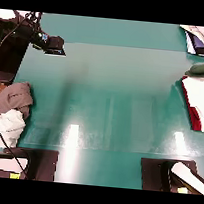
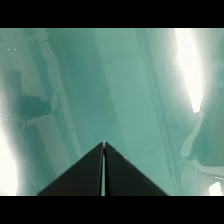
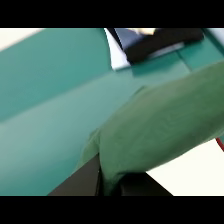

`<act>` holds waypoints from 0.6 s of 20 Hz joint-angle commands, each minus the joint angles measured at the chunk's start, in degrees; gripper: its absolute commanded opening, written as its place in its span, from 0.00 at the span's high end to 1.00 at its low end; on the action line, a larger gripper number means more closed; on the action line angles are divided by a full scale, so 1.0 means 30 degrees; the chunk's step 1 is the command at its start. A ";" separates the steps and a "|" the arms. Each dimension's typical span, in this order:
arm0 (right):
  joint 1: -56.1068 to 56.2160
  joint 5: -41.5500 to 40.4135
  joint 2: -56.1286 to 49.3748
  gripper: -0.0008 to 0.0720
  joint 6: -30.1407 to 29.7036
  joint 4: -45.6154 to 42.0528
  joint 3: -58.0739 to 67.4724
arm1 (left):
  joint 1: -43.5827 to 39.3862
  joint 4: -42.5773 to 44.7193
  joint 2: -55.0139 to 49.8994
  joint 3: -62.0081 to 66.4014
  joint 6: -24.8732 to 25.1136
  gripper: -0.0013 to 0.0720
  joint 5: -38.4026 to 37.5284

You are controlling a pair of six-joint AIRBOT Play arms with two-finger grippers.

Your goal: Fold the shirts.

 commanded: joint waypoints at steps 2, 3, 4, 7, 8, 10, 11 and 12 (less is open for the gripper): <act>-0.1173 0.5282 0.0248 0.96 0.3009 -0.3920 -0.0007 | -0.0015 -0.0007 0.0000 -0.0044 0.0488 0.95 -0.0401; -0.1246 0.6390 0.0248 0.96 0.3738 -0.4830 -0.0007 | -0.0015 0.0000 0.0000 -0.0044 0.0503 0.95 -0.0459; -0.1246 0.7461 0.0248 0.96 0.4226 -0.6033 -0.0007 | -0.0015 0.0000 0.0000 -0.0044 0.0619 0.95 -0.0452; -0.1246 1.0295 0.0248 0.73 0.4503 -0.9151 -0.0015 | -0.0015 -0.0007 0.0000 -0.0044 0.0925 0.95 -0.0488; -0.1246 1.0768 0.0248 0.43 0.4532 -0.9967 -0.0007 | -0.0015 -0.0007 0.0000 -0.0044 0.0925 0.95 -0.0539; -0.1246 1.1074 0.0248 0.26 0.5537 -1.1213 -0.0007 | -0.0015 -0.0007 0.0000 -0.0044 0.0925 0.95 -0.0510; -0.1246 1.1213 0.0248 0.26 0.5843 -1.1431 -0.0007 | -0.0015 -0.0007 0.0000 -0.0044 0.0918 0.95 -0.0510; -0.1246 1.1402 0.0248 0.26 0.5858 -1.1373 0.0000 | -0.0015 -0.0007 0.0000 -0.0044 0.0911 0.95 -0.0546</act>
